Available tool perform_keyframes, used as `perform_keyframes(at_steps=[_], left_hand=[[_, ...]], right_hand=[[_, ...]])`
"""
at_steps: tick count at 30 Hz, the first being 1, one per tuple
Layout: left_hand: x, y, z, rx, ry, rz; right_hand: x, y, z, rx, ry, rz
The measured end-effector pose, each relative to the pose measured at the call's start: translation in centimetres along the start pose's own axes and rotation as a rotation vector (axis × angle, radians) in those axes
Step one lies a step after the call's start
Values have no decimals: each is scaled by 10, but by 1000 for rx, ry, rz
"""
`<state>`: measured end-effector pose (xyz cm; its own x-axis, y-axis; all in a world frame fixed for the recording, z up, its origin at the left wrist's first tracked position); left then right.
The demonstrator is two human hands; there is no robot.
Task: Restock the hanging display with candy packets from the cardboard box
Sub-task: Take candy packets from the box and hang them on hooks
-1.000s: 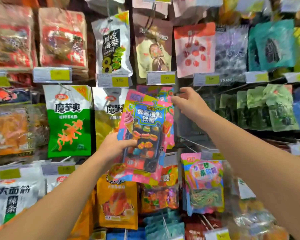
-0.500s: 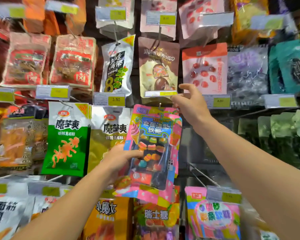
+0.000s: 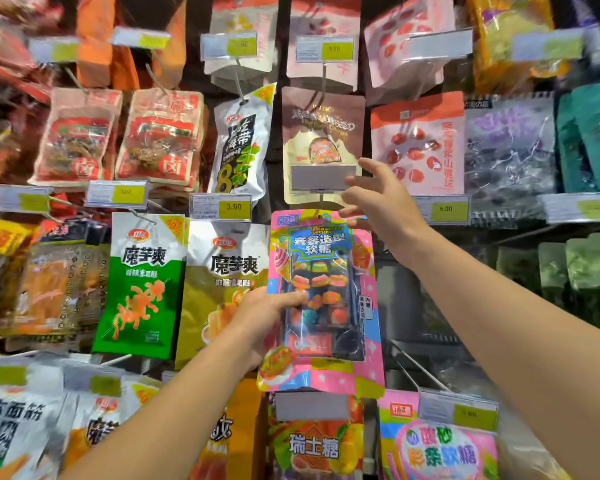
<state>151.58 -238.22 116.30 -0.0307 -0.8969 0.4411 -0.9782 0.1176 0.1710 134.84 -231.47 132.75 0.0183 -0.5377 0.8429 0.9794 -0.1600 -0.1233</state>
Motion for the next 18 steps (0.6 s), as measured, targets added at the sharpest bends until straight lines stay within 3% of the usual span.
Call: perform_keyframes(at_steps=[18], left_hand=[[4,0,-8,113,-45,-48]], right_hand=[[-7,1,-7,46,29,43]])
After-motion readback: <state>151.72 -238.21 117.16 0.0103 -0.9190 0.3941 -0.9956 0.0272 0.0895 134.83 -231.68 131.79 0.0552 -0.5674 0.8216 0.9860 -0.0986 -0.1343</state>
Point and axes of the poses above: each hand's wrist, its own x-axis towards the middle knuckle, its own y-axis out of the palm, z = x × y, the point moved 9 cm from there along x, towards the middle knuckle, and after that the axes turned 3 degrees about x, right-handed, at the moved point
